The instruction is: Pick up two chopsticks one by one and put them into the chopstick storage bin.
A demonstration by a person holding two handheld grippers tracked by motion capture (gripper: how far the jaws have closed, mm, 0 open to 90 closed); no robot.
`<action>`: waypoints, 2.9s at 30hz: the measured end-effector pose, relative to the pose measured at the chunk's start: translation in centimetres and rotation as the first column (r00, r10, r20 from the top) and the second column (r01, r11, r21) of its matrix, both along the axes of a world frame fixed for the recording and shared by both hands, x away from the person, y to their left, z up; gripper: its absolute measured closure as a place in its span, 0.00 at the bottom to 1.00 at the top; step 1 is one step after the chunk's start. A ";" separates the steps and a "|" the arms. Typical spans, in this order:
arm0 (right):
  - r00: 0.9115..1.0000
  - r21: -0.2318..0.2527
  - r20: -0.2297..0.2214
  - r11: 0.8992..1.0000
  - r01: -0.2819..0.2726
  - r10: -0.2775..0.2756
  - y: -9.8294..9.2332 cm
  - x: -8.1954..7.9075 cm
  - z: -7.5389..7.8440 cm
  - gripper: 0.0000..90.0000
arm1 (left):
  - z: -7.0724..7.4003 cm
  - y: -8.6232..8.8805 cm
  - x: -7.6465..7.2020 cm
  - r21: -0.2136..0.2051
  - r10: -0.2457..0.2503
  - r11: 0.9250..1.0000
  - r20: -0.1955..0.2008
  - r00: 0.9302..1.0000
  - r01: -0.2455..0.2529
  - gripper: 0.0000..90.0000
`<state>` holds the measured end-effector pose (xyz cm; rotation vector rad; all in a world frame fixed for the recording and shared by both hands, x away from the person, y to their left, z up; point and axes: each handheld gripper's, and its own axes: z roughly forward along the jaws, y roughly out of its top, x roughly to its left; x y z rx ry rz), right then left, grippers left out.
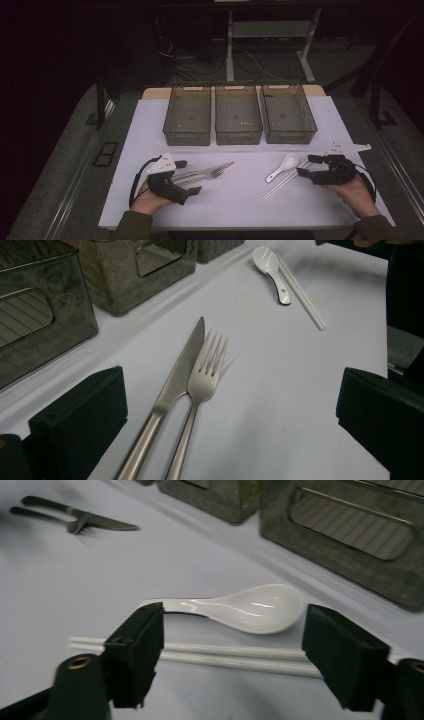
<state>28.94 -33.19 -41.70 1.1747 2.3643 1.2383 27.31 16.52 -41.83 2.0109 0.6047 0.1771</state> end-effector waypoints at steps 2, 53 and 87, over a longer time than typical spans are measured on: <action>1.000 -0.005 -0.008 1.000 0.011 -0.011 -0.3 0.3 0.0 0.39 | 0.0 0.0 0.0 -0.001 0.000 1.000 0.001 1.000 0.000 0.00; 0.959 -0.175 -0.172 0.965 0.196 -0.226 -5.3 6.8 -2.5 0.99 | 0.0 0.0 -0.1 -0.008 -0.009 1.000 -0.004 1.000 0.009 0.00; 0.947 -0.094 -0.248 0.978 0.186 -0.203 -6.6 4.7 -2.0 0.85 | -0.1 0.1 -0.2 -0.008 -0.014 1.000 -0.008 1.000 0.013 0.00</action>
